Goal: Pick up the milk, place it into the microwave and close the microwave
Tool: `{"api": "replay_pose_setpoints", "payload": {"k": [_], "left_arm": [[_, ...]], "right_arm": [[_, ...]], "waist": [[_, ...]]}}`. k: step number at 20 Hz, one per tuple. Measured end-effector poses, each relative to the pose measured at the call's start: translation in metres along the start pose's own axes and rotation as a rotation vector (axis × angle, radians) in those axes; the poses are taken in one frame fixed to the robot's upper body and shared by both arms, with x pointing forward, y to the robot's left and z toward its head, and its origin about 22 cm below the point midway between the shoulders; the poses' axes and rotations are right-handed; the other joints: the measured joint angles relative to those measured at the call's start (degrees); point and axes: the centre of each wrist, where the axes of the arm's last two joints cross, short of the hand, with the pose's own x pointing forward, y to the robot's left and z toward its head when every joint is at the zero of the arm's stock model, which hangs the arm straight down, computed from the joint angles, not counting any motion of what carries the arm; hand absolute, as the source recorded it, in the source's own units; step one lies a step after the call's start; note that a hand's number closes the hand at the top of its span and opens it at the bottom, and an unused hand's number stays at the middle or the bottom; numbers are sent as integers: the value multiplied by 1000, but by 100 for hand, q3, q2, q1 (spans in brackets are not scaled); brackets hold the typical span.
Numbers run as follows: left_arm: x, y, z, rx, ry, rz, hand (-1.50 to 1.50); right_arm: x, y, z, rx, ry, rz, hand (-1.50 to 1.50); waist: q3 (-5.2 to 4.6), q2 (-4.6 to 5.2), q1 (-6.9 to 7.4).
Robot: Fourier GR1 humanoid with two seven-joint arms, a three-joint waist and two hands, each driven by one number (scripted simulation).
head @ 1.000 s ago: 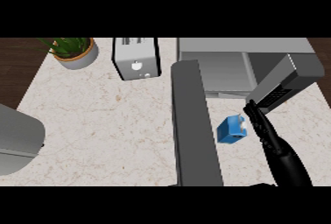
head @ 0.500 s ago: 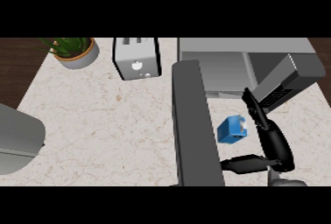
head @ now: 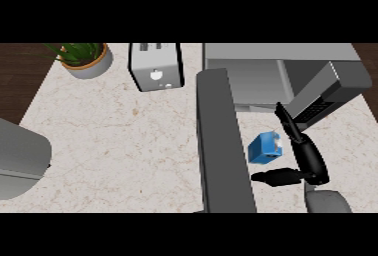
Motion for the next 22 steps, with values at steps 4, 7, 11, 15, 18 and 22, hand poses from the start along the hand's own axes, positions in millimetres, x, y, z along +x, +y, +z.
{"api": "replay_pose_setpoints", "payload": {"k": [4, 7, 11, 15, 18, 22], "left_arm": [[4, -1, 5, 2, 2, 9, -150], [0, -2, 11, 6, 2, 3, -150], [2, 6, 7, 8, 0, 0, -150], [3, 6, 10, 10, 5, 9, -150], [4, 8, 13, 8, -1, 7, -150], [3, 8, 17, 7, -2, 6, -150]], "right_arm": [[-16, 4, 0, 35, 13, -15, -150], [-33, 12, 8, 54, 34, -8, -150], [-50, 11, 12, 60, 43, 13, 150], [-60, 11, 11, 45, 43, 71, -150], [-70, 13, 16, 40, 40, 131, 150], [-80, 10, 13, 52, 33, 221, 150]], "waist": [[1, -1, 10], [2, 2, 16], [2, 6, 4], [-4, -2, 10], [0, 4, 26], [1, 7, 58]]}}
